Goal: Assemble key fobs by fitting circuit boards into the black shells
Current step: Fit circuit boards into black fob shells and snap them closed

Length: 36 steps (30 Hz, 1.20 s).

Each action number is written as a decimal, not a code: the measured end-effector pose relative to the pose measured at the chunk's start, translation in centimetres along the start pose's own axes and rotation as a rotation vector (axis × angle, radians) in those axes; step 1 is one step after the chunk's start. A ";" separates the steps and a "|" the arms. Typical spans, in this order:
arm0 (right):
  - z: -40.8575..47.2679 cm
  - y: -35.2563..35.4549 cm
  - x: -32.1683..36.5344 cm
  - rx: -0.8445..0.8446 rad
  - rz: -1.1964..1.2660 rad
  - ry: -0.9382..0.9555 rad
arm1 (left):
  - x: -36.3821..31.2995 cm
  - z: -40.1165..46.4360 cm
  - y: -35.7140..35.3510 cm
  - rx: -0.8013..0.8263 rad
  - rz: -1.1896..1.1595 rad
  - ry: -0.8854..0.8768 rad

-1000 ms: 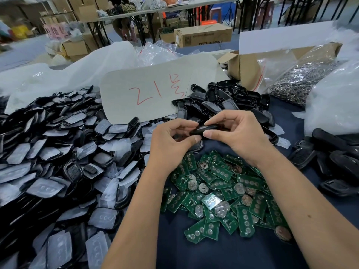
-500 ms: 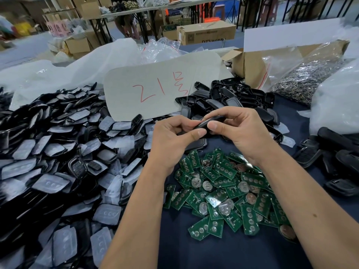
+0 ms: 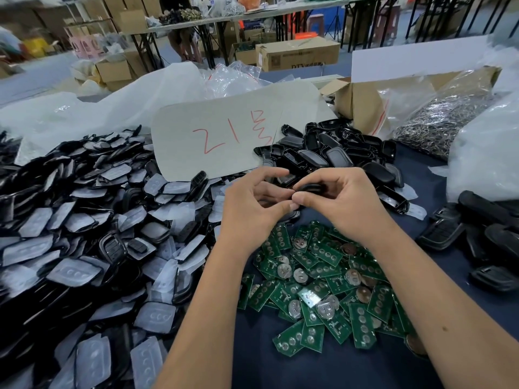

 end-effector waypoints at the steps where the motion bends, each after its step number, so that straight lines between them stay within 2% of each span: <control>1: -0.1 0.1 0.0 -0.025 0.008 -0.008 | 0.1 0.0 0.0 -0.003 -0.024 0.003; 5: -0.1 0.3 -0.9 -0.119 0.164 -0.078 | 0.7 0.1 0.3 -0.057 -0.120 0.071; 8: 0.1 -0.3 -1.4 -0.094 0.356 -0.135 | 1.6 0.1 0.5 -0.127 -0.294 0.143; 11: 0.2 -1.2 -1.4 -0.030 0.359 -0.186 | 2.0 0.1 0.0 -0.095 -0.551 0.164; 14: 0.2 -1.8 -1.0 -0.003 0.300 -0.172 | 1.8 0.0 -0.6 -0.026 -0.669 0.181; 23: -0.1 -1.7 -0.8 -0.035 0.472 -0.220 | 1.5 -0.1 -1.0 0.051 -0.695 0.206; 30: -0.2 -2.9 -0.7 0.138 0.890 -0.274 | 0.1 0.1 -1.2 0.247 -0.802 0.055; 36: -0.5 -4.1 -0.3 0.269 0.931 -0.295 | -0.2 -0.1 -0.9 0.222 -0.857 0.020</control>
Point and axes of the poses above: each hand's wrist, its own z-axis towards the middle knuckle, its own y-axis out of the back of the hand, x = y × z, the point moved 7 cm from there along z, towards the middle knuckle, and after that the axes turned 14 degrees about x, right-handed, at the moved point
